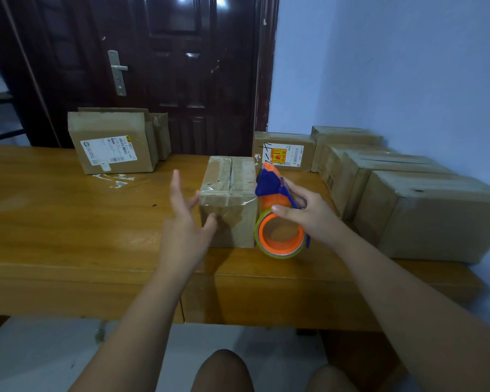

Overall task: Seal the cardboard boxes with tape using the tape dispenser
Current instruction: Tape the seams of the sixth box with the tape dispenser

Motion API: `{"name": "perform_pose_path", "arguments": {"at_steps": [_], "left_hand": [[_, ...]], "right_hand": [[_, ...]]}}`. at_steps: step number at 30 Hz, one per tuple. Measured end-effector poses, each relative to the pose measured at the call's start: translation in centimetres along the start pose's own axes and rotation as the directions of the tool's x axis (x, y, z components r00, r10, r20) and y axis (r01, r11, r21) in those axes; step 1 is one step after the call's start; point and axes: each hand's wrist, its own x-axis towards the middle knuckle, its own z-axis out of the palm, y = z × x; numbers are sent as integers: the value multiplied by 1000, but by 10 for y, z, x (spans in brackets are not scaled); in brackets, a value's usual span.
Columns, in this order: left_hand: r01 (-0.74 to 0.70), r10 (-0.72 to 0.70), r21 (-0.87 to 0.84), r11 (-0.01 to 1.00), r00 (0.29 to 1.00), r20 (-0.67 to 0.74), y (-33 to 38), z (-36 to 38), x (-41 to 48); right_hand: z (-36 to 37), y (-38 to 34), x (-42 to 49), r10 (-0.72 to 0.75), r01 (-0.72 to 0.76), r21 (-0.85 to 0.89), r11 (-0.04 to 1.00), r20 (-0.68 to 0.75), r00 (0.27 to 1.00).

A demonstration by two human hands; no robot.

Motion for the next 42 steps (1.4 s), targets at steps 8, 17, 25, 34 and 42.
{"name": "perform_pose_path", "arguments": {"at_steps": [8, 17, 25, 34, 42], "left_hand": [[-413, 279, 712, 568, 910, 306, 18, -6, 27], [-470, 322, 654, 593, 883, 343, 12, -16, 27], [-491, 345, 643, 587, 871, 350, 10, -15, 30], [-510, 358, 647, 567, 860, 365, 3, -13, 31], [-500, 350, 637, 586, 866, 357, 1, -10, 33]], "right_hand": [[15, -9, 0, 3, -2, -19, 1000, 35, 999], [-26, -31, -13, -101, 100, -66, 993, -6, 995], [-29, -27, -17, -206, 197, -437, 877, 28, 978], [-56, -24, -36, -139, 102, -335, 937, -90, 986], [-40, -31, -20, 62, 168, -826, 538, 238, 969]]}}
